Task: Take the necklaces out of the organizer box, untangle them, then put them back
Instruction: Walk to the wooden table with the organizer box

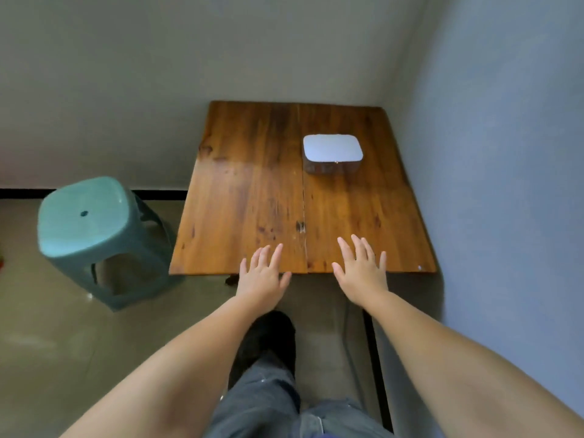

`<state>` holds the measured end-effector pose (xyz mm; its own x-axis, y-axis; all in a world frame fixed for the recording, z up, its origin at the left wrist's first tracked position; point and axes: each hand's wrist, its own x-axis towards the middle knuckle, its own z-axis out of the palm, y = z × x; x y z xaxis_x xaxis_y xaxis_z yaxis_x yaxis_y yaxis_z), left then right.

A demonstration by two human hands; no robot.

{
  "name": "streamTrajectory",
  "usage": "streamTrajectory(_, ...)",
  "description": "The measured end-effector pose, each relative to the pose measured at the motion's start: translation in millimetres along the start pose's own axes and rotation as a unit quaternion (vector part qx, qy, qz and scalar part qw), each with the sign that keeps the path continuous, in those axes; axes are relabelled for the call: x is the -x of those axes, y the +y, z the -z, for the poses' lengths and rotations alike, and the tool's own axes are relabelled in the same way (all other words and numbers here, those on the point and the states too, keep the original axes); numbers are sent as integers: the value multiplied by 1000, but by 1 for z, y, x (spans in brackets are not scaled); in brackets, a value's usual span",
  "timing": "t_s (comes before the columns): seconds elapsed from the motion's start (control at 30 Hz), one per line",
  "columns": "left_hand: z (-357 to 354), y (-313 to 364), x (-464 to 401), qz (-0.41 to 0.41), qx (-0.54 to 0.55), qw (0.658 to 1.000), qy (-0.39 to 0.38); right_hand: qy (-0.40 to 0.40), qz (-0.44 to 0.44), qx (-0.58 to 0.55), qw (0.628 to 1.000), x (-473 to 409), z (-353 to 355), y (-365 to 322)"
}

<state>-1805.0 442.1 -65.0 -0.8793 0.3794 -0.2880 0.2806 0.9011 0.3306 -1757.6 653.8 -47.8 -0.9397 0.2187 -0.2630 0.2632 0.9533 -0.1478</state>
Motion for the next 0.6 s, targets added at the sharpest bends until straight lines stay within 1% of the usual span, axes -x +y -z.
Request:
streamTrajectory(0.2, 49, 11, -166, -1, 76, 997, -5, -2, -73, -56, 996, -154, 34, 9)
streamTrajectory(0.27, 63, 15, -212, -1, 103, 995, -14, 1, -71, -58, 996, -201, 44, 12)
streamTrajectory(0.33, 68, 19, -258, 21, 149, 988, -26, 16, -43, -37, 998, -251, 49, 17)
streamTrajectory(0.43, 68, 28, -312, 58, 249, 966, -48, 39, 19, 27, 999, -311, 52, 33)
streamTrajectory(0.5, 66, 37, -341, 81, 322, 941, -63, 27, 64, 75, 995, -342, 52, 45)
streamTrajectory(0.6, 59, 48, -366, 95, 446, 887, -69, 13, 139, 91, 986, -368, 47, 58)
